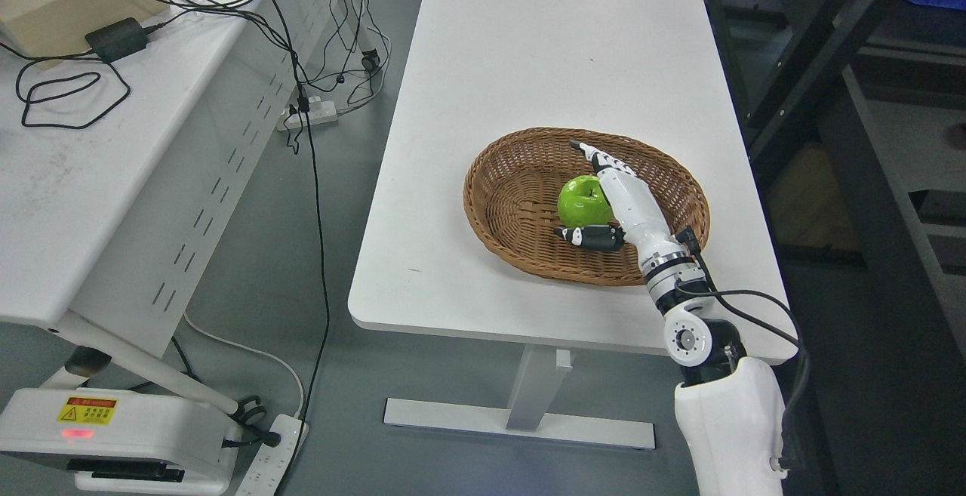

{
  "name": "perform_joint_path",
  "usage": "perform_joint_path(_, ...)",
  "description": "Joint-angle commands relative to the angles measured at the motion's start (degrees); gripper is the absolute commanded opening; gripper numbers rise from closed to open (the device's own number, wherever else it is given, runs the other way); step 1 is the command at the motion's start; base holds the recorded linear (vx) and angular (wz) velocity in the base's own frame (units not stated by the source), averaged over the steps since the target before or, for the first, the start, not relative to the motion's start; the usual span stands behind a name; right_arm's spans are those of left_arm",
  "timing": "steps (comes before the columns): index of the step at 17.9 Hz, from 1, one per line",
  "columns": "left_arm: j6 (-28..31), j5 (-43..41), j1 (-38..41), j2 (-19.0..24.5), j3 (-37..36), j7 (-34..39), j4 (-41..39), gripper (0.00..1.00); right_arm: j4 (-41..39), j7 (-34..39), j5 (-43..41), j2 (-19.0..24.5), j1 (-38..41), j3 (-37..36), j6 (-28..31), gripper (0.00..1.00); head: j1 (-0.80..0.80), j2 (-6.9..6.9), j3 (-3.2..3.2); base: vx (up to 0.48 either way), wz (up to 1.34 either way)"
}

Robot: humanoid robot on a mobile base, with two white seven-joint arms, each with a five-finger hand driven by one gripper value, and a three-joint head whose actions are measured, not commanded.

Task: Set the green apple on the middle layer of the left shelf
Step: 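Lower the right hand into the basket beside the green apple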

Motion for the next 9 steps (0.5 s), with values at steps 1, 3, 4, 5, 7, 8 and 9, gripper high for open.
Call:
perform_joint_path(1, 0.00, 0.00, 0.00, 1.00, 0.00, 0.01, 0.00, 1.00, 7.28, 0.00, 0.58, -0.82, -2.69, 0.90, 0.66, 0.99, 0.00, 0.00, 0.00, 0.000, 0.00)
perform_joint_path(3, 0.00, 0.00, 0.00, 1.00, 0.00, 0.01, 0.00, 1.00, 7.54, 0.00, 0.58, -0.82, -2.52, 1.25, 0.57, 0.99, 0.00, 0.00, 0.00, 0.000, 0.00)
perform_joint_path(4, -0.09, -0.09, 0.00, 1.00, 0.00, 0.01, 0.00, 1.00, 7.89, 0.00, 0.66, -0.82, -2.52, 1.42, 0.57, 0.99, 0.00, 0.00, 0.00, 0.000, 0.00)
perform_joint_path(5, 0.00, 0.00, 0.00, 1.00, 0.00, 0.01, 0.00, 1.00, 8.24, 0.00, 0.66, -0.82, -2.52, 1.60, 0.66, 0.99, 0.00, 0.00, 0.00, 0.000, 0.00)
perform_joint_path(7, 0.00, 0.00, 0.00, 1.00, 0.00, 0.01, 0.00, 1.00, 8.51, 0.00, 0.66, -0.82, -2.69, 1.60, 0.57, 0.99, 0.00, 0.00, 0.00, 0.000, 0.00)
perform_joint_path(8, -0.09, 0.00, 0.00, 1.00, 0.00, 0.01, 0.00, 1.00, 8.51, 0.00, 0.66, -0.82, -2.87, 1.60, 0.66, 0.99, 0.00, 0.00, 0.00, 0.000, 0.00)
perform_joint_path(9, -0.09, 0.00, 0.00, 1.00, 0.00, 0.01, 0.00, 1.00, 8.60, 0.00, 1.01, -0.82, -3.04, 1.51, 0.57, 0.99, 0.00, 0.00, 0.00, 0.000, 0.00)
